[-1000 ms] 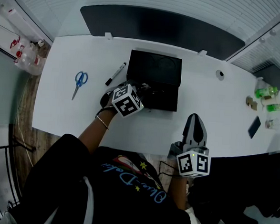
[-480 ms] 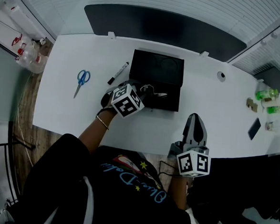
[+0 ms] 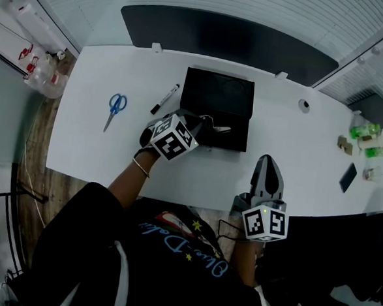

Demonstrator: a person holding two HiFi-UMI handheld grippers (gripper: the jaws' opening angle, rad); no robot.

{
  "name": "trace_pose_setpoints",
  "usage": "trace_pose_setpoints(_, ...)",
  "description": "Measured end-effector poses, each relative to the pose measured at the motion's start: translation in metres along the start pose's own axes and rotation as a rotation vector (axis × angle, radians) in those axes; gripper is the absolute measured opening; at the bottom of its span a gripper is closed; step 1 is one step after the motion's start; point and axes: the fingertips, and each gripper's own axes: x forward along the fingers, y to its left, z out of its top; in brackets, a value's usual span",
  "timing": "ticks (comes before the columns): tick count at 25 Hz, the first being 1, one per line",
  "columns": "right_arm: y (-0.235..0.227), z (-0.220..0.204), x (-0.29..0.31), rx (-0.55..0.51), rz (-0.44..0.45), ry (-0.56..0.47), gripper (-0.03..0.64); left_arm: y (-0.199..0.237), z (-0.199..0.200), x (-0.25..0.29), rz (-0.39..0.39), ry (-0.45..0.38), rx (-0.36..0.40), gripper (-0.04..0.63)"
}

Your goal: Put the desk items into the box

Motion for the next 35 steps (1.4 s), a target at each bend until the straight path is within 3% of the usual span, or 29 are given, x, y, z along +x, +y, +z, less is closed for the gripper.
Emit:
trace_pose_setpoints(14,0.014,0.001,-0.004,-0.014,0.032,-0.002,0.011,-0.013,0.007,-0.023,-0.020,-0.101,-0.016,0.008)
trace_pose_setpoints(27,0.031,0.001,0.003,-0.021,0.094,-0.003,0.011,-0.015,0.012,-0.048,0.017,-0.167,-0.035,0.008)
trace_pose_setpoints(35,0.042,-0.001,0.011,-0.020,0.137,0.004,0.011,-0.008,0.003,-0.060,0.050,-0.166,-0.067,0.008)
